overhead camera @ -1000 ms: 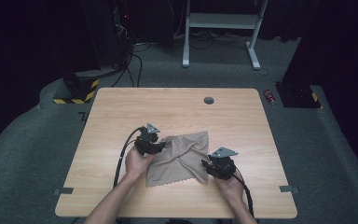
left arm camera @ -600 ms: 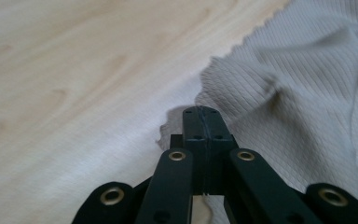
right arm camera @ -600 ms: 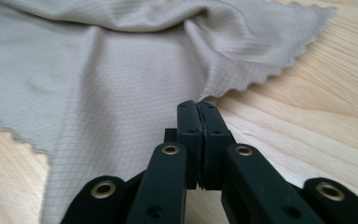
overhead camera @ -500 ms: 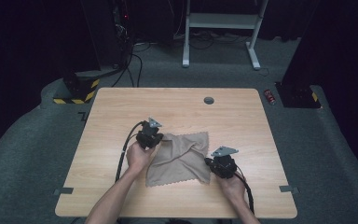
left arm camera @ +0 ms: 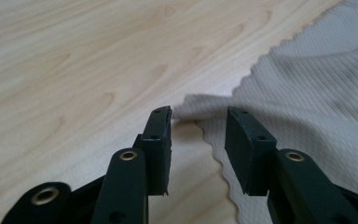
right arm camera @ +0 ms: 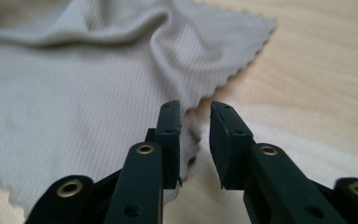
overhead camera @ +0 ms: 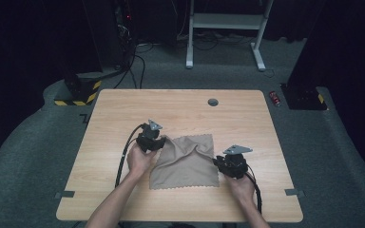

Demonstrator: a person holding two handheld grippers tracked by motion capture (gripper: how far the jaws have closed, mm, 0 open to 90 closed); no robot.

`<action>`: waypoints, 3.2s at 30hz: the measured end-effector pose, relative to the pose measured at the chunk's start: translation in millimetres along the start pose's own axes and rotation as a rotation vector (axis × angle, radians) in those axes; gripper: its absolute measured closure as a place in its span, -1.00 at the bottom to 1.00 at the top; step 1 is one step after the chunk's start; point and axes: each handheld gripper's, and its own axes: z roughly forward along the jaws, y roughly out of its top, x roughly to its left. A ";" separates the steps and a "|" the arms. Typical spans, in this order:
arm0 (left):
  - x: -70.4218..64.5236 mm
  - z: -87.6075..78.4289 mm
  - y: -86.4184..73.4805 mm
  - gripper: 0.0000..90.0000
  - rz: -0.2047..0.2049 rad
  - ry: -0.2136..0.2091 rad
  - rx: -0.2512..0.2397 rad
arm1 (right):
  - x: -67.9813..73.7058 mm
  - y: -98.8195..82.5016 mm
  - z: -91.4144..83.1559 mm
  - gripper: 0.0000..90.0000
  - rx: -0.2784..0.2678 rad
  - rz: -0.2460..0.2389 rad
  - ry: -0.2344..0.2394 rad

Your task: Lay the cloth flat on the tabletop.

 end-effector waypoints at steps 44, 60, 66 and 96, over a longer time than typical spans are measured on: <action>-5.4 -16.7 -31.2 0.50 -0.015 -0.041 0.100 | -11.1 13.2 5.5 0.62 0.021 0.026 -0.048; -7.9 6.6 -14.0 0.98 0.057 -0.066 0.172 | -17.8 36.1 47.2 0.99 0.092 -0.005 -0.132; 5.4 8.0 -5.8 1.00 0.023 -0.040 0.119 | -25.0 40.1 41.4 1.00 0.051 -0.009 -0.171; -18.1 -43.4 -57.6 0.26 0.010 -0.129 0.052 | 5.6 5.0 -7.6 0.55 0.025 0.001 -0.050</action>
